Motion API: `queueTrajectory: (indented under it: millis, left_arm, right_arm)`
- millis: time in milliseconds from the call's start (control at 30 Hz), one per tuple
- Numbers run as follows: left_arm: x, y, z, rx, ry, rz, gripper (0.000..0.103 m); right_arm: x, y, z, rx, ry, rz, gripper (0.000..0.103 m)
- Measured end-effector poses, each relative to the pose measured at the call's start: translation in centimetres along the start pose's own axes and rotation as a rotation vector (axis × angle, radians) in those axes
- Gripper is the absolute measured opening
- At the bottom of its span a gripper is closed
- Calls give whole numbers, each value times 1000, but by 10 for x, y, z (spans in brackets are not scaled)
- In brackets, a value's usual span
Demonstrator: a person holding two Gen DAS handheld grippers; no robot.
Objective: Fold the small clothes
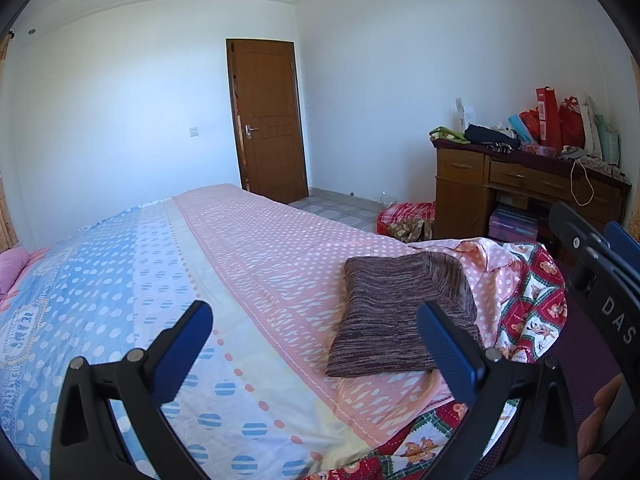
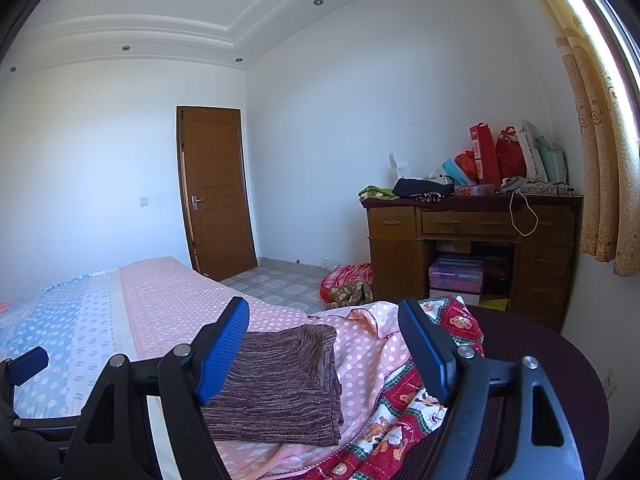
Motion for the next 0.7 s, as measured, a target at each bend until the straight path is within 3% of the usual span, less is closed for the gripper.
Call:
queueTrajectory:
  millis: [600,700]
  left_arm:
    - [-5,-1,8,7,7,14,103]
    - [-6,1,13,6,42,12,103]
  right_arm:
    - [-2,1,1,-1,2,5,78]
    - [-2,1,1,-1,2,6,78]
Point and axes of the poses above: each gripper's, at about its wrist camera, not at the fingertips, and x roughly against the way its jaws point, z to its left, y to its top, the point moved 9 cm from there along -x, roughly the way its jaws point, and after that the axes turned 4 degrees about -z, right-handed, at the moved point
